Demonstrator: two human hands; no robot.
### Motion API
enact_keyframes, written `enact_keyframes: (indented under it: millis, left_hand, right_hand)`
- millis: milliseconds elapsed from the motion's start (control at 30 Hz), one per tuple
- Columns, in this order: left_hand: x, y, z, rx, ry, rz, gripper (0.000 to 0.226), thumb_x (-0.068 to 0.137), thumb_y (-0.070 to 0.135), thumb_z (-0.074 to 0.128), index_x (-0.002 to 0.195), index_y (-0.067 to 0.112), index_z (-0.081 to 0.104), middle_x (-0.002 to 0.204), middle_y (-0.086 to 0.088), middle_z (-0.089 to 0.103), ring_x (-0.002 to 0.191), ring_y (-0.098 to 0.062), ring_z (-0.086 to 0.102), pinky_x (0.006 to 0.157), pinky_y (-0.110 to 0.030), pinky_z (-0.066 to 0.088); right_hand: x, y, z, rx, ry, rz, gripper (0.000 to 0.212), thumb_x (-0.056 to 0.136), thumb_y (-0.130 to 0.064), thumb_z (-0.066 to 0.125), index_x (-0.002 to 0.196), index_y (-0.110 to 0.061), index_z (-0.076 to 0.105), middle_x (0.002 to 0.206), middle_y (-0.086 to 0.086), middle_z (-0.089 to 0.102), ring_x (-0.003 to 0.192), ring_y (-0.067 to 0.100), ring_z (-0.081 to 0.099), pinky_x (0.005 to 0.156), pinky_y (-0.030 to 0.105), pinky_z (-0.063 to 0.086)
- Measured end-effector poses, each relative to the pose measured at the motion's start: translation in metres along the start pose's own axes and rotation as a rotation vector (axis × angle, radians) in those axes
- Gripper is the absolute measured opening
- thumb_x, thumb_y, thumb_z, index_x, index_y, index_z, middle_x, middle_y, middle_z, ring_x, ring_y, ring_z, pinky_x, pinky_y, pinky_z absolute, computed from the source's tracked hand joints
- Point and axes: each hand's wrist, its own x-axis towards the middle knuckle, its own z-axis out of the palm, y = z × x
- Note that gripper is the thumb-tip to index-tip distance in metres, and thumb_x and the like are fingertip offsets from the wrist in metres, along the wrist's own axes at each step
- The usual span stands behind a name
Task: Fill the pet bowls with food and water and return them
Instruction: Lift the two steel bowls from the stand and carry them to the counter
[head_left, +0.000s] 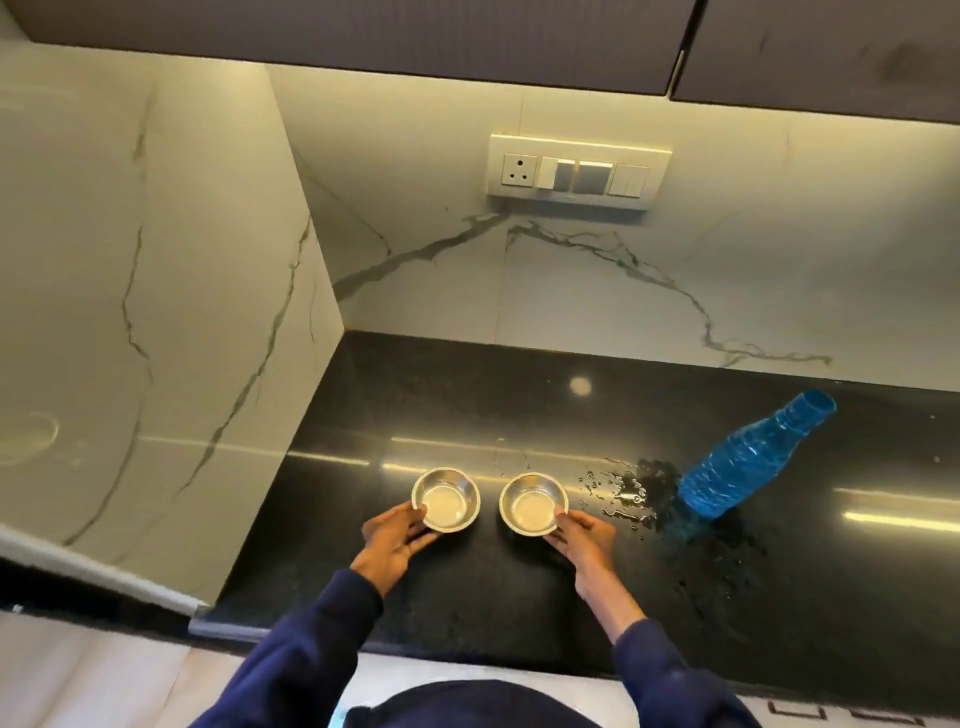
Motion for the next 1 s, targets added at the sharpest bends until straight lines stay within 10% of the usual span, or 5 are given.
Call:
enact_keyframes:
  millis: [400, 700, 1000]
  left_hand:
    - [0.040, 0.027, 0.012, -0.006, 0.011, 0.011, 0.037, 0.090, -0.017, 0.058, 0.126, -0.012, 0.058, 0.099, -0.020, 0.067, 0.111, -0.039, 0.062, 0.096, -0.047, 0.051]
    - [0.029, 0.021, 0.005, -0.037, 0.007, 0.047, 0.049, 0.086, -0.026, 0.054, 0.133, -0.013, 0.051, 0.132, -0.032, 0.058, 0.120, -0.043, 0.060, 0.105, -0.049, 0.047]
    - [-0.026, 0.019, -0.002, -0.085, -0.041, 0.168, 0.033, 0.091, -0.015, 0.057, 0.123, -0.008, 0.057, 0.107, -0.025, 0.066, 0.093, -0.031, 0.067, 0.098, -0.047, 0.053]
  right_hand:
    - [0.027, -0.013, 0.032, -0.081, 0.059, -0.113, 0.025, 0.086, 0.009, 0.070, 0.111, 0.007, 0.069, 0.107, 0.021, 0.071, 0.099, 0.032, 0.071, 0.061, 0.023, 0.062]
    - [0.030, -0.010, 0.015, -0.176, 0.059, -0.174, 0.034, 0.082, 0.006, 0.075, 0.115, 0.000, 0.068, 0.103, 0.015, 0.072, 0.097, 0.027, 0.072, 0.087, 0.041, 0.061]
    - [-0.012, -0.046, -0.024, -0.173, -0.083, -0.347, 0.031, 0.080, 0.002, 0.077, 0.109, -0.006, 0.072, 0.095, 0.011, 0.077, 0.094, 0.025, 0.074, 0.087, 0.043, 0.062]
